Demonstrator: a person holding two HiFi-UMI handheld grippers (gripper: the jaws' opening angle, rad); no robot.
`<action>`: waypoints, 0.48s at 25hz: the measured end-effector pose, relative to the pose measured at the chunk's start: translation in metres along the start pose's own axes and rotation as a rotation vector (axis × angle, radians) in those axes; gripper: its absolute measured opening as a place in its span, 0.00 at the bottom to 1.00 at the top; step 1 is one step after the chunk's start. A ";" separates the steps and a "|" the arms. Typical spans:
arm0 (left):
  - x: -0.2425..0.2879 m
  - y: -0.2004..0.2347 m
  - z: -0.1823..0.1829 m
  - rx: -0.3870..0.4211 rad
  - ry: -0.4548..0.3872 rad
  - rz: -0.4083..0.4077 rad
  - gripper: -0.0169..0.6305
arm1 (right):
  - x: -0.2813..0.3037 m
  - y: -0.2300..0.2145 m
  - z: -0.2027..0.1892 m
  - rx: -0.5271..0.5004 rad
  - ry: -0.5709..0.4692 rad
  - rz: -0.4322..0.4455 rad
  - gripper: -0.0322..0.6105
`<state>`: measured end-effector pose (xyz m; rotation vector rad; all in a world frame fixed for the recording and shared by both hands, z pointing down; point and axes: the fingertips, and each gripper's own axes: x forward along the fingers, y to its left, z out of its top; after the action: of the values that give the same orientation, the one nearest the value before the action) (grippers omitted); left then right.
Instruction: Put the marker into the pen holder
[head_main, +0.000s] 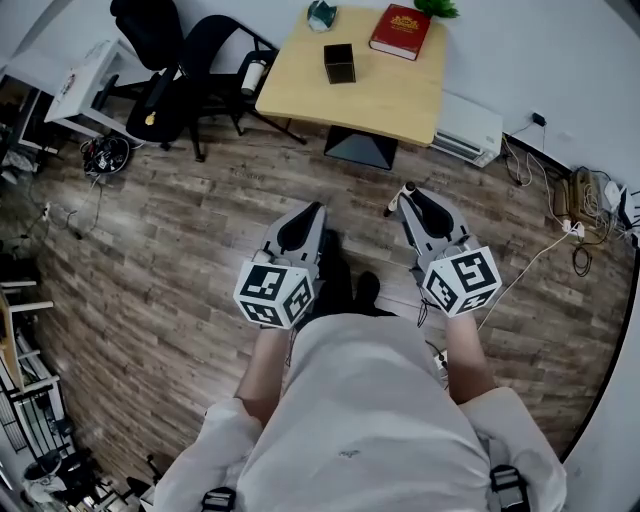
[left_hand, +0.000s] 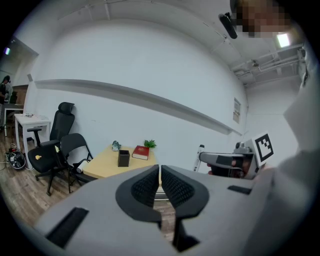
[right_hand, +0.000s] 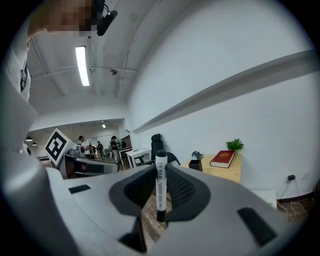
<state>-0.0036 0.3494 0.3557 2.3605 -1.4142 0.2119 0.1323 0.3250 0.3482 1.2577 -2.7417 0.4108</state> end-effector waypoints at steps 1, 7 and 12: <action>0.001 0.002 0.000 -0.003 0.000 0.000 0.05 | 0.002 0.000 0.000 0.000 0.003 0.000 0.16; 0.019 0.022 0.012 -0.018 -0.009 -0.004 0.05 | 0.023 -0.007 0.010 -0.013 0.010 -0.007 0.16; 0.037 0.038 0.022 -0.020 -0.007 -0.018 0.05 | 0.044 -0.019 0.017 -0.012 0.013 -0.020 0.16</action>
<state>-0.0201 0.2940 0.3563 2.3592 -1.3916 0.1840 0.1185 0.2765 0.3443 1.2735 -2.7143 0.3994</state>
